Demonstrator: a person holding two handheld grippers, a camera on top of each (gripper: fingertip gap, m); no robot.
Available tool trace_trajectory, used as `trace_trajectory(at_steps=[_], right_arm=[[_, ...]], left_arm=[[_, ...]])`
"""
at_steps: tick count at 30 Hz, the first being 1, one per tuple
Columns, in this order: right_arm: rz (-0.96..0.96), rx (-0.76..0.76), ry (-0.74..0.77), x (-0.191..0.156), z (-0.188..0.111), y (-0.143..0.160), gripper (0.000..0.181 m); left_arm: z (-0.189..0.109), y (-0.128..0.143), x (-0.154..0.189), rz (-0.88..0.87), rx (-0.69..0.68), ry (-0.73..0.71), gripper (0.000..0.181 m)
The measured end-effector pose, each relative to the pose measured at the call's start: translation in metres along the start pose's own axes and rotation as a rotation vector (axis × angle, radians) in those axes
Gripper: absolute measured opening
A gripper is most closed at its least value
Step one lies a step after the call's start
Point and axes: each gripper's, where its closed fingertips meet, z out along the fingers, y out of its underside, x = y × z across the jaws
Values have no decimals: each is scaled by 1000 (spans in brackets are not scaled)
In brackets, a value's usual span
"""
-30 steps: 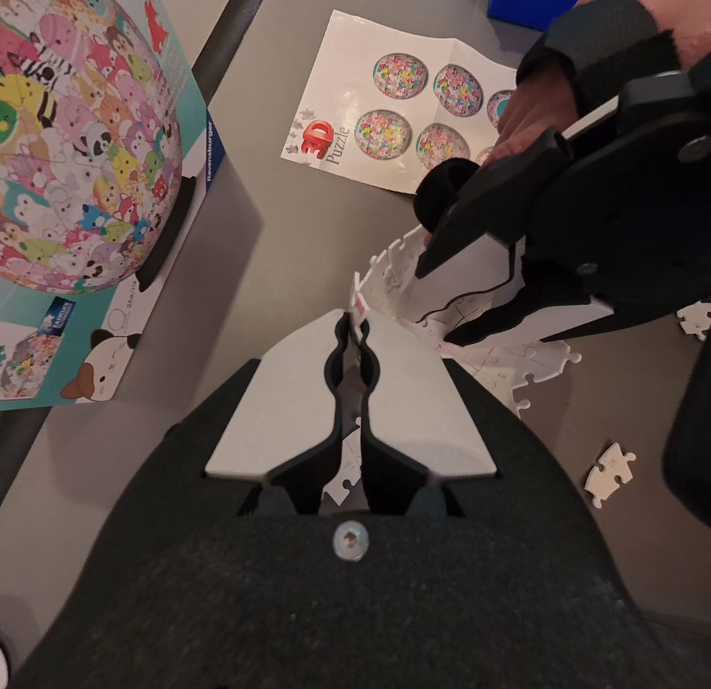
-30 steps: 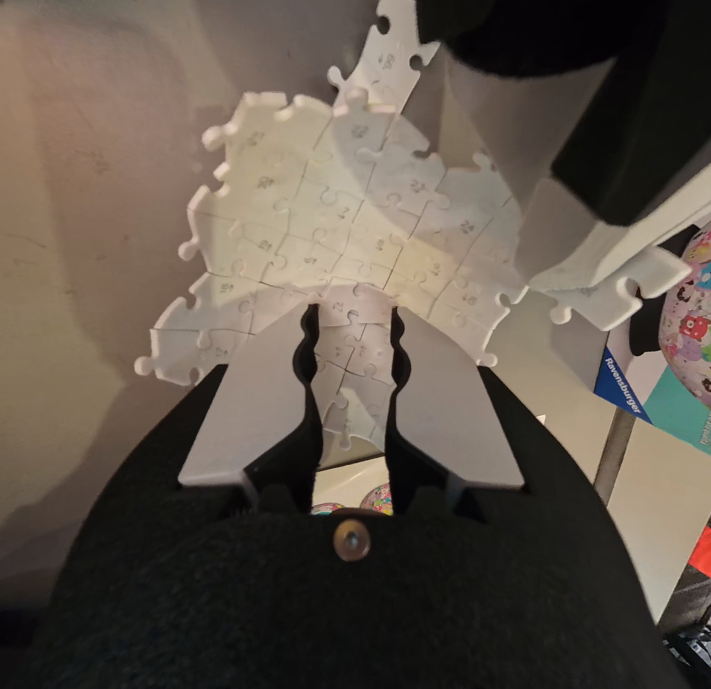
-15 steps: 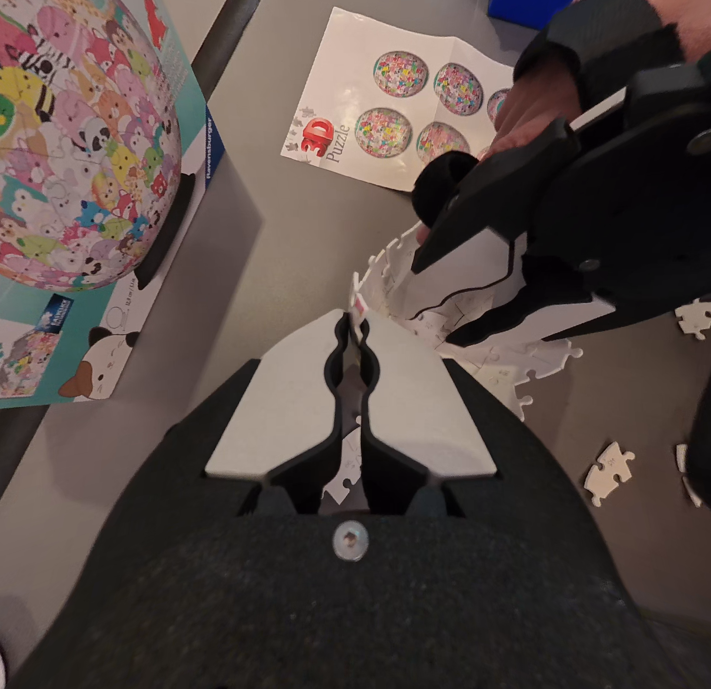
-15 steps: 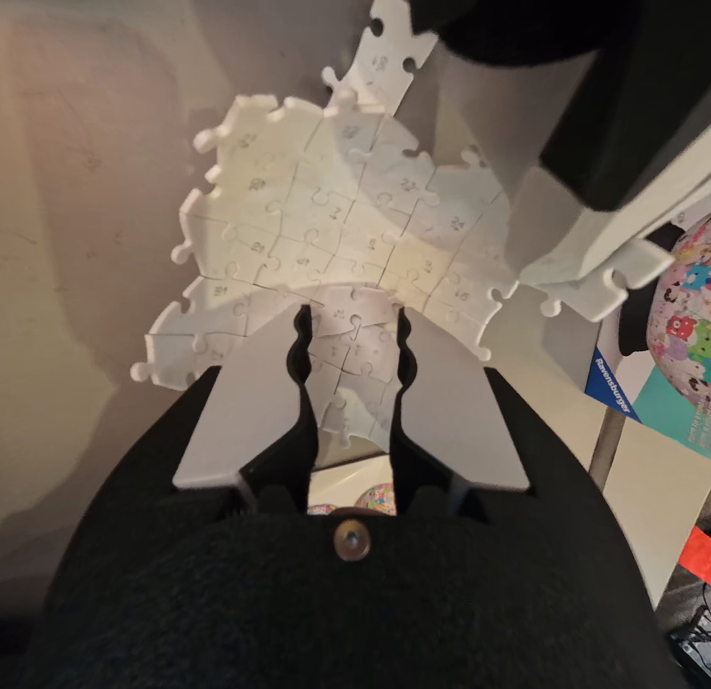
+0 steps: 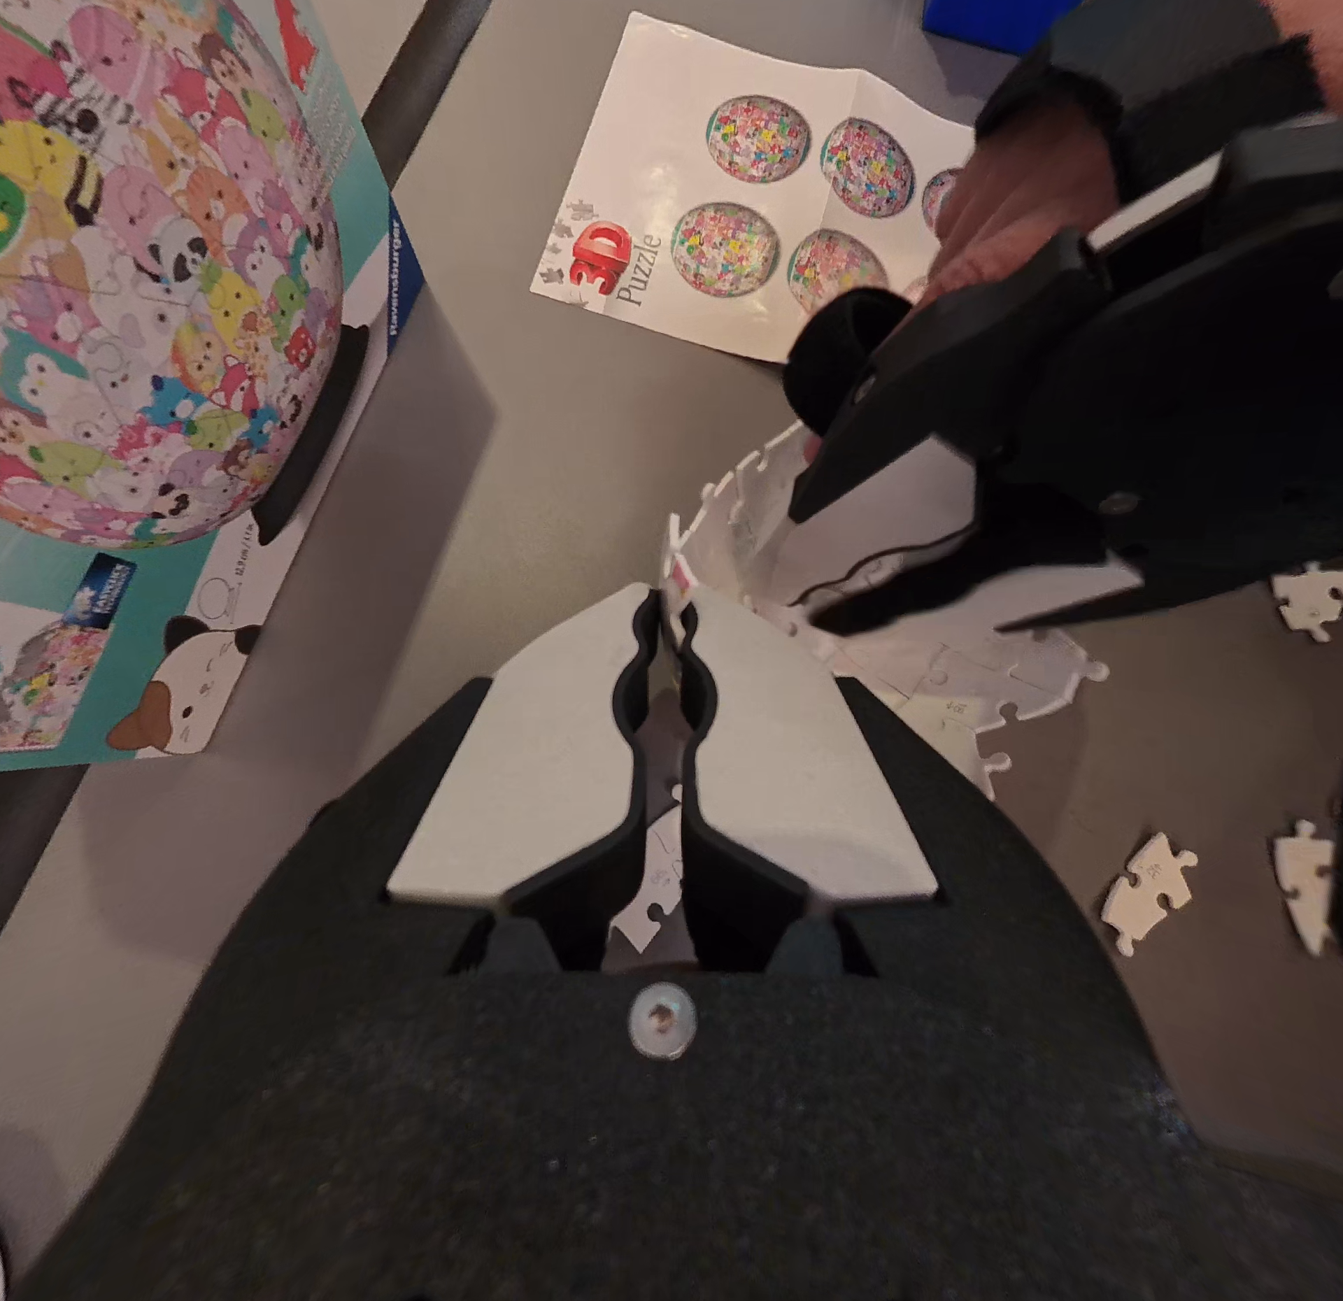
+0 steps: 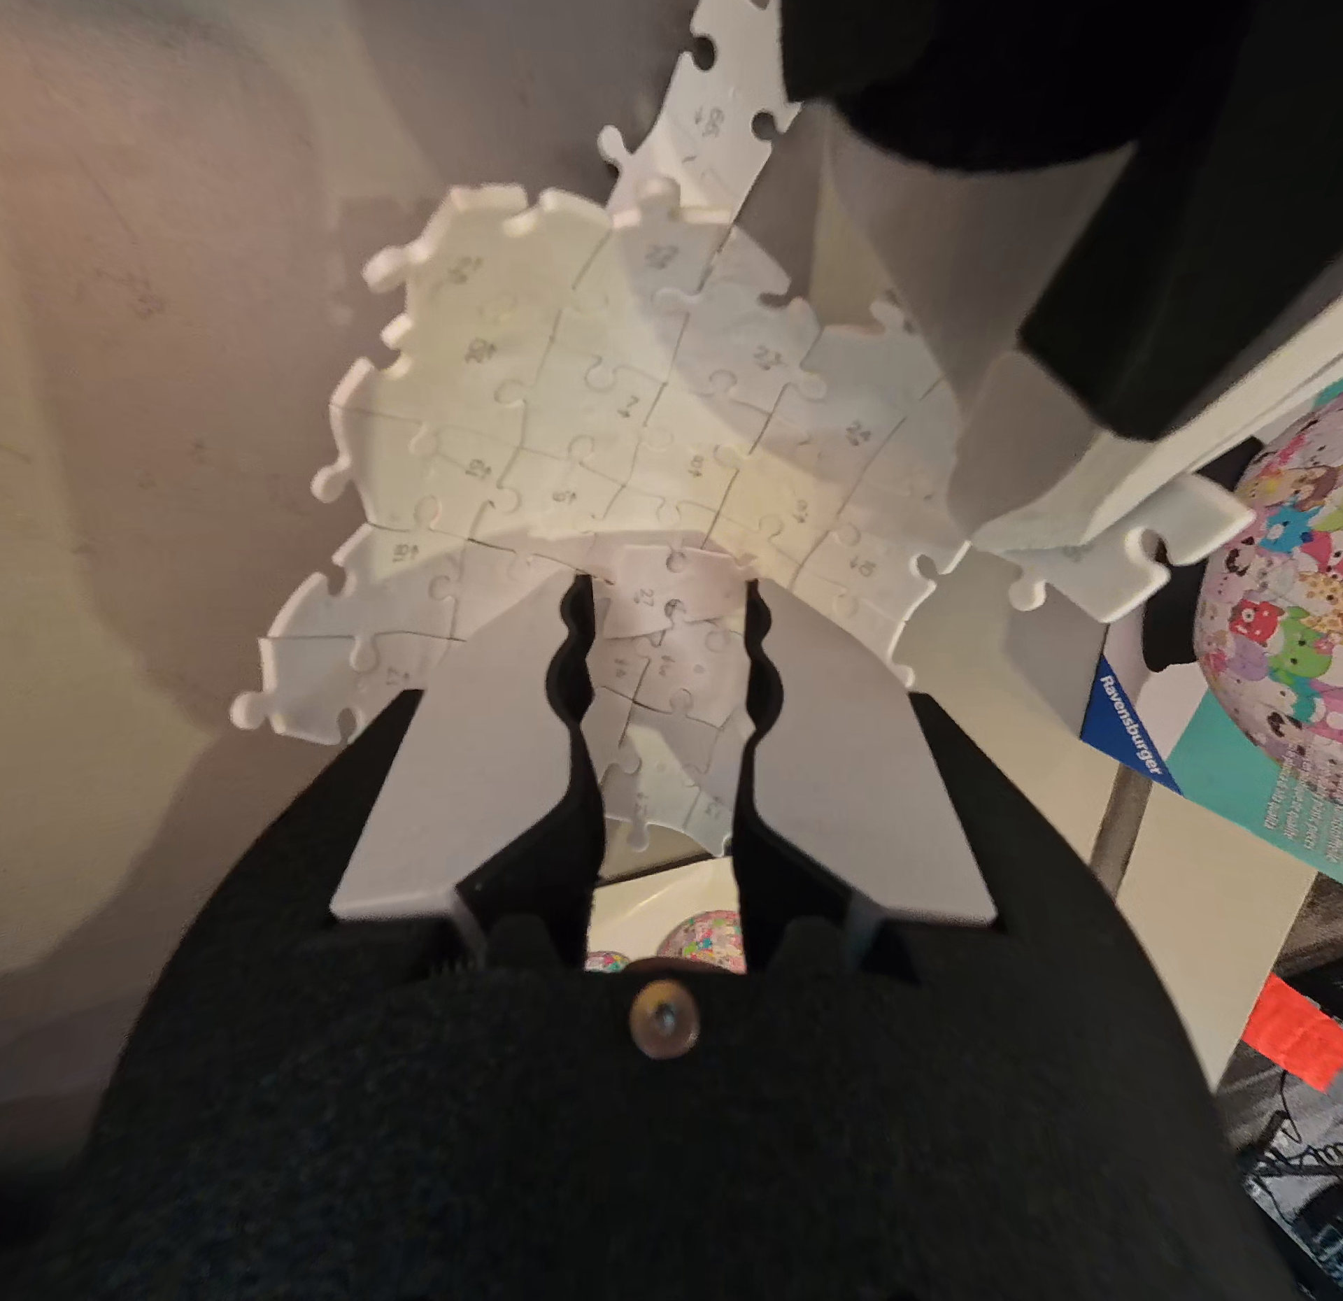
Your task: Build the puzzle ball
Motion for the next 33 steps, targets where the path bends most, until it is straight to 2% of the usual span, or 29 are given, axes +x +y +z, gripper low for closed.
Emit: trace_trajectory(at_steps=[1, 2, 3, 12, 18, 26, 29, 33], right_arm=[[-4, 1, 8, 1, -1, 0, 34], [-21, 1, 32, 4, -2, 0, 13], [-33, 7, 38, 5, -4, 0, 8], [12, 27, -52, -7, -3, -1, 45], [23, 31, -59, -7, -1, -2, 44], [-21, -2, -27, -6, 1, 0, 27], [-37, -12, -20, -5, 1, 3, 14], [-32, 18, 13, 2, -10, 1, 9]], left_arm=[[1, 2, 0, -2, -11, 4, 2], [2, 3, -1, 0, -19, -7, 2], [3, 4, -2, -2, -20, -12, 2], [1, 1, -1, -5, -9, -5, 2], [0, 0, 0, 3, -7, -9, 2], [-1, -1, -2, -5, -1, -13, 2], [-1, -2, -2, -2, 3, -17, 2], [-5, -9, -6, 16, 34, -56, 2]])
